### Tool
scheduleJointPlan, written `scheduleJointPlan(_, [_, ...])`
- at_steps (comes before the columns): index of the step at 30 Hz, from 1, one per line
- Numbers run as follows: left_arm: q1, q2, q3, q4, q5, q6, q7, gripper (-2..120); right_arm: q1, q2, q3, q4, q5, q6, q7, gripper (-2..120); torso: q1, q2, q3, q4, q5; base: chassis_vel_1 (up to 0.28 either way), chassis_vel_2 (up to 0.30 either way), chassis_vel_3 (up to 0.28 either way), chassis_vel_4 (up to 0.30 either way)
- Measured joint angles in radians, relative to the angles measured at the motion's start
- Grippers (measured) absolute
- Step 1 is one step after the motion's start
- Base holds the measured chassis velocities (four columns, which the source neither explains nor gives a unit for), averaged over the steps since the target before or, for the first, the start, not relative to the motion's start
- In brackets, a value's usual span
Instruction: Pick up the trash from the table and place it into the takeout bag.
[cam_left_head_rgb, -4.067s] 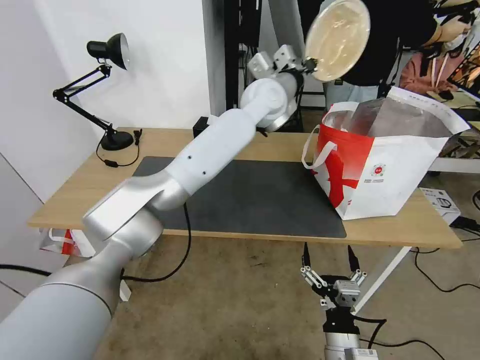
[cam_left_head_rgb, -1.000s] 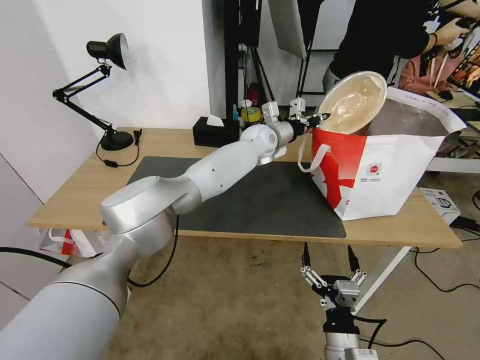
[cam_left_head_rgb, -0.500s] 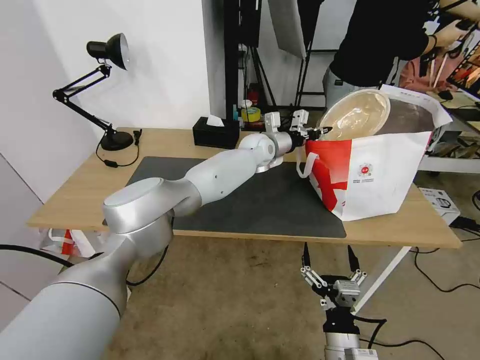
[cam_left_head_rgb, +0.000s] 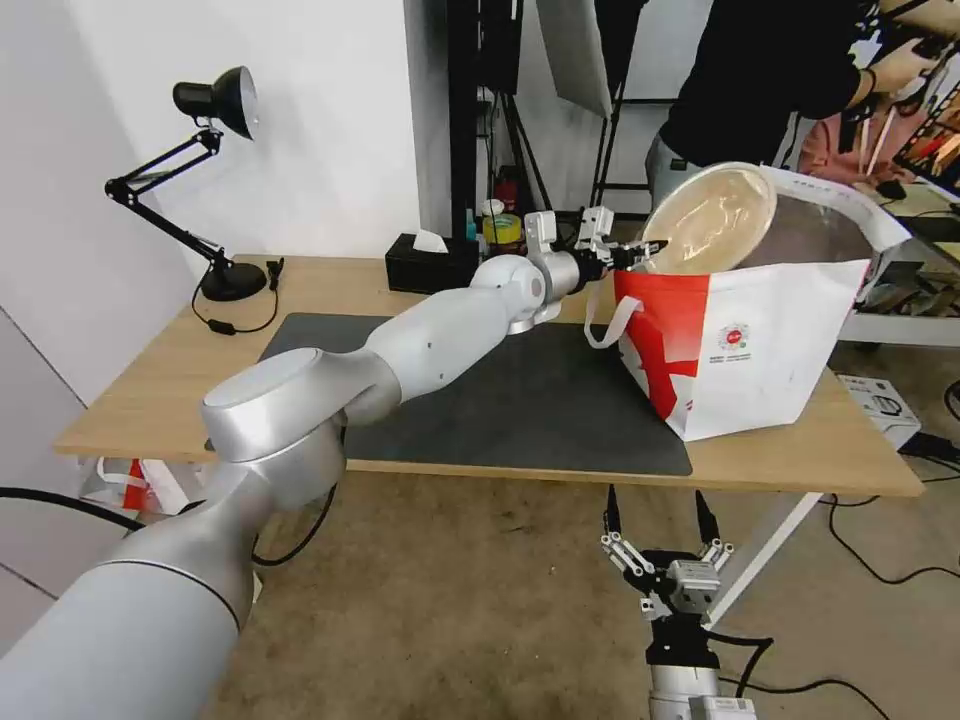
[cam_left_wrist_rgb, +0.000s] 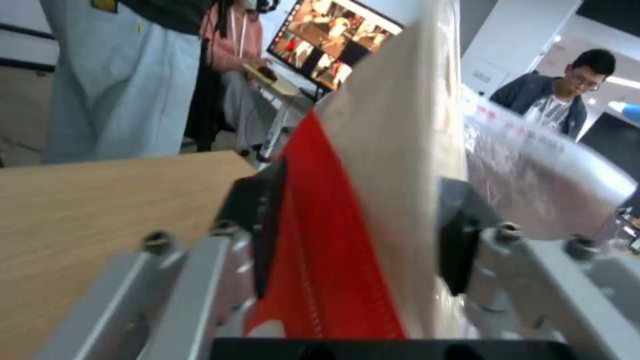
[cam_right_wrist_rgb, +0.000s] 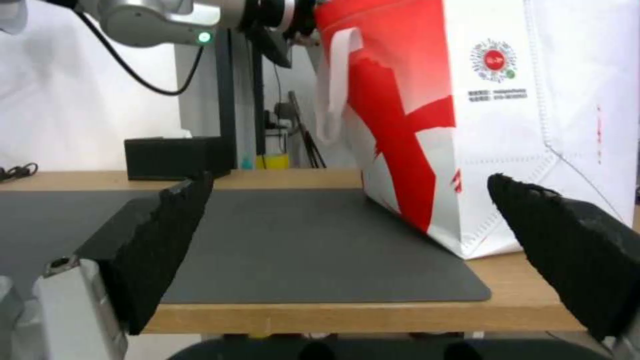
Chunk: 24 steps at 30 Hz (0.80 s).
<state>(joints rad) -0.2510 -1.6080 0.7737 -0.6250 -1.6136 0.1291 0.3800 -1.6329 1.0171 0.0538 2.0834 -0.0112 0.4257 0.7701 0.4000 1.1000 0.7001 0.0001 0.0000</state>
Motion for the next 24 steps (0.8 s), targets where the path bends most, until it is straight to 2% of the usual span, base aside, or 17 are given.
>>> scheduleJointPlan(3, [-0.009, 0.000, -0.004, -0.005, -0.002, 0.001, 0.000, 70, 0.000, 0.000, 0.000, 0.000, 0.000, 0.000, 0.000, 100, 0.000, 0.000, 0.000, -0.0002, 0.0000, 0.000, 0.000, 0.000, 0.000])
scheduleJointPlan(5, [-0.010, 0.000, -0.004, -0.005, -0.002, 0.001, 0.000, 74, 0.000, 0.000, 0.000, 0.000, 0.000, 0.000, 0.000, 100, 0.000, 0.000, 0.000, -0.0002, 0.0000, 0.000, 0.000, 0.000, 0.000])
scheduleJointPlan(9, [-0.010, 0.000, -0.003, -0.008, -0.002, -0.002, 0.000, 93, 0.000, 0.000, 0.000, 0.000, 0.000, 0.000, 0.000, 100, 0.000, 0.000, 0.000, -0.0001, 0.0000, 0.000, 0.000, 0.000, 0.000])
scheduleJointPlan(14, [-0.010, 0.000, -0.006, -0.008, -0.002, -0.009, 0.001, 100, 0.000, 0.000, 0.000, 0.000, 0.000, 0.000, 0.000, 100, 0.000, 0.000, 0.000, -0.0001, 0.0000, 0.000, 0.000, 0.000, 0.000])
scheduleJointPlan(24, [-0.013, 0.000, 0.009, -0.009, 0.004, -0.030, 0.019, 100, 0.000, 0.000, 0.000, 0.000, 0.000, 0.000, 0.000, 100, 0.000, 0.000, 0.000, -0.0001, 0.0000, 0.000, 0.000, 0.000, 0.000])
